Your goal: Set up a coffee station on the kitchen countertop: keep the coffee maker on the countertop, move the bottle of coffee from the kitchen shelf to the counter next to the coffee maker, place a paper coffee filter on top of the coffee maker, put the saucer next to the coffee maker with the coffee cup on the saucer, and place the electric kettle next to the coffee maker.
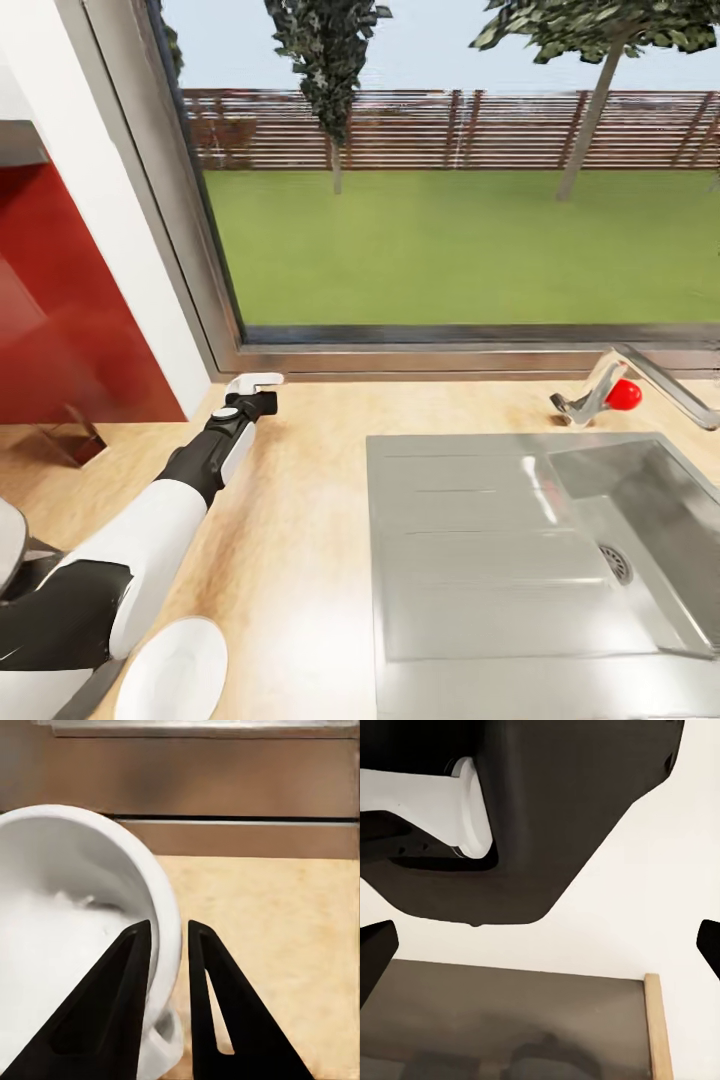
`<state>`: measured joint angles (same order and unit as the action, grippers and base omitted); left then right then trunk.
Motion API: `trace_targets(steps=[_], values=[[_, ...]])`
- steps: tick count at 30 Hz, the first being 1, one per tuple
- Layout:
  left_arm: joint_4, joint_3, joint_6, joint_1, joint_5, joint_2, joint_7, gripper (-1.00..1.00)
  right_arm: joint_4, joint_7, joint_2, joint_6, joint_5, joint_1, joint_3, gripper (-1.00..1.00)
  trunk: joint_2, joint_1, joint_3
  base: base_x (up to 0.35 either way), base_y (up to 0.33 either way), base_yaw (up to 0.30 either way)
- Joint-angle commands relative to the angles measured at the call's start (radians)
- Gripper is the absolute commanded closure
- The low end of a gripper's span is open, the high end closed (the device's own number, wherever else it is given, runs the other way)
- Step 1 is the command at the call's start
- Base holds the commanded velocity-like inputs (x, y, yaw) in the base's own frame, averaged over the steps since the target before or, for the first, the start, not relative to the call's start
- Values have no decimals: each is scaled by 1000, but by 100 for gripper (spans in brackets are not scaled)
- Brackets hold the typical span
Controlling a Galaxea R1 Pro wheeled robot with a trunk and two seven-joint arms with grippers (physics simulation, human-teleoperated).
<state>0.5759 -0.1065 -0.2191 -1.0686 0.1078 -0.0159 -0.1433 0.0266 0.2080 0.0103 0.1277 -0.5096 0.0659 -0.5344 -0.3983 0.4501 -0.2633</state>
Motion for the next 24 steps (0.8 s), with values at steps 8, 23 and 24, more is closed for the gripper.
trace_targets(steps=[8,23,24], values=[[2,-6,-5,-1,9,1,-13,100,3,4,-1,7,-8,0,-8,-100,-2,0,11,-129,0,0],[4,-9,-12,-2,9,-6,-13,100,4,9,4,-4,-7,0,-9,-100,-2,0,20,-1,0,0],[4,-9,-12,-2,9,-5,-13,100,4,9,4,-7,-7,0,-9,-100,-2,0,20,0,0,0]])
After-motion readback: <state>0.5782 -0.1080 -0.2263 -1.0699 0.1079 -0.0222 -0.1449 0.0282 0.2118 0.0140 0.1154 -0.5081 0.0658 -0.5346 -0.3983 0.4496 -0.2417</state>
